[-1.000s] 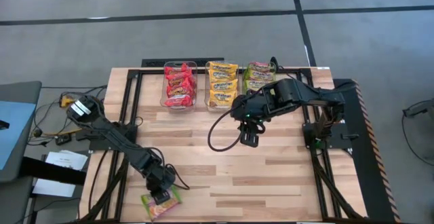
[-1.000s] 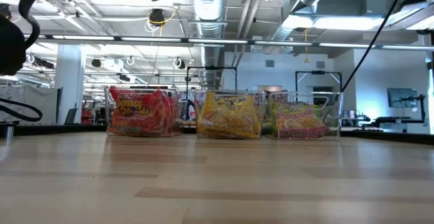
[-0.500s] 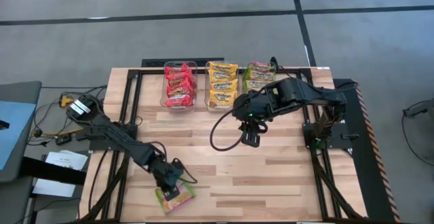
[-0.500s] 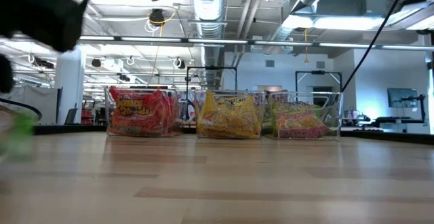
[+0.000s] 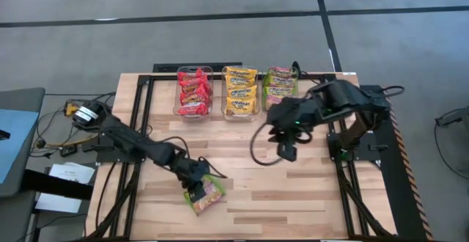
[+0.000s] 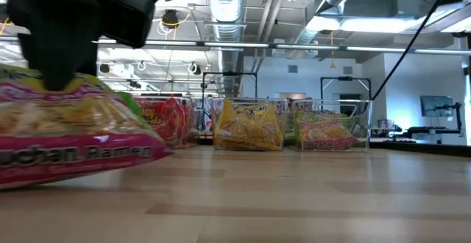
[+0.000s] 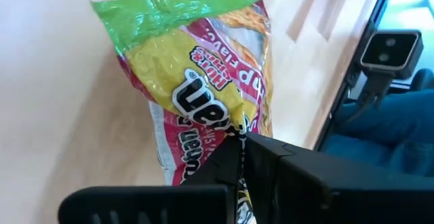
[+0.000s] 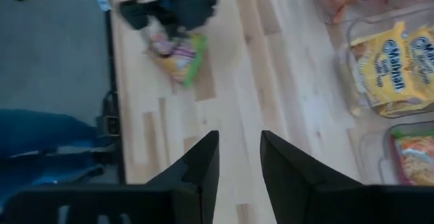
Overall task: Sort Maruchan noodles
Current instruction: Put the green noodle pack into the right transparent bin
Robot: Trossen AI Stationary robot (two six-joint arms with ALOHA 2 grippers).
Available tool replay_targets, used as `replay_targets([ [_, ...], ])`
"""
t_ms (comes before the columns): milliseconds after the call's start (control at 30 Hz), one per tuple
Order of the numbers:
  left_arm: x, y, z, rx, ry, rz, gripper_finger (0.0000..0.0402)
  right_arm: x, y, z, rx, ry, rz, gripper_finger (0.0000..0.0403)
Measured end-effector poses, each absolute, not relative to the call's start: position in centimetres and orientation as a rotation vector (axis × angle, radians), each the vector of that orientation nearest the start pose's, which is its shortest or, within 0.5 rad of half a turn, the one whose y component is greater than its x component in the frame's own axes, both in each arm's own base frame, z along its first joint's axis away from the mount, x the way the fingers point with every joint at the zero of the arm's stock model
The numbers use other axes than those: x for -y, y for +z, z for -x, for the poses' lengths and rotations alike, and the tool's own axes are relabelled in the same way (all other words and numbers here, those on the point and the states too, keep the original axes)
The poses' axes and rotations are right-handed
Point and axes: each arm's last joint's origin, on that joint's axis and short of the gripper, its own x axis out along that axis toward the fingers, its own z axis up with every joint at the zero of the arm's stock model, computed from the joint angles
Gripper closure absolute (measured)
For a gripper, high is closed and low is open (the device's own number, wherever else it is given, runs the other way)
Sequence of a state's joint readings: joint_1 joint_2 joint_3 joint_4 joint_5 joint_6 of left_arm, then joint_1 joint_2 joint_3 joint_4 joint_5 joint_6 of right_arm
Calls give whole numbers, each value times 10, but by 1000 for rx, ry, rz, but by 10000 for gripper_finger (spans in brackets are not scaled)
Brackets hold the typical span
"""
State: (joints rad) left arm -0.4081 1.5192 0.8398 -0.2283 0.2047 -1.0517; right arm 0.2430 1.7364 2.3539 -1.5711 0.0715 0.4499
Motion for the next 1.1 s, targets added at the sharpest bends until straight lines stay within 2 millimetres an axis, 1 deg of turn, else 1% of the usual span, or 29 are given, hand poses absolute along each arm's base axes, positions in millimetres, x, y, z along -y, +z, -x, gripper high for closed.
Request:
replay_targets([
  [100, 112, 184, -272, -1100, -37, 834, 401, -75, 483, -263, -936, -24, -278, 275],
  [267, 97, 185, -277, -1079, -51, 796, 401, -89, 491, -247, -918, -5, -347, 275],
  [500, 80, 185, -283, -1056, -110, 712, 401, -115, 491, -236, -861, -112, -387, 275],
  [600, 74, 185, -284, -1045, -133, 671, 401, -128, 484, -234, -846, -178, -402, 275],
  [733, 68, 185, -286, -1028, -168, 600, 401, -146, 468, -234, -841, -283, -431, 275],
  [833, 64, 185, -286, -1015, -198, 542, 401, -158, 449, -235, -876, -360, -486, 275],
  [967, 61, 185, -287, -1002, -235, 472, 401, -170, 416, -240, -936, -492, -544, 275],
  [1100, 61, 187, -286, -1010, -281, 374, 401, -182, 380, -244, -985, -615, -559, 275],
])
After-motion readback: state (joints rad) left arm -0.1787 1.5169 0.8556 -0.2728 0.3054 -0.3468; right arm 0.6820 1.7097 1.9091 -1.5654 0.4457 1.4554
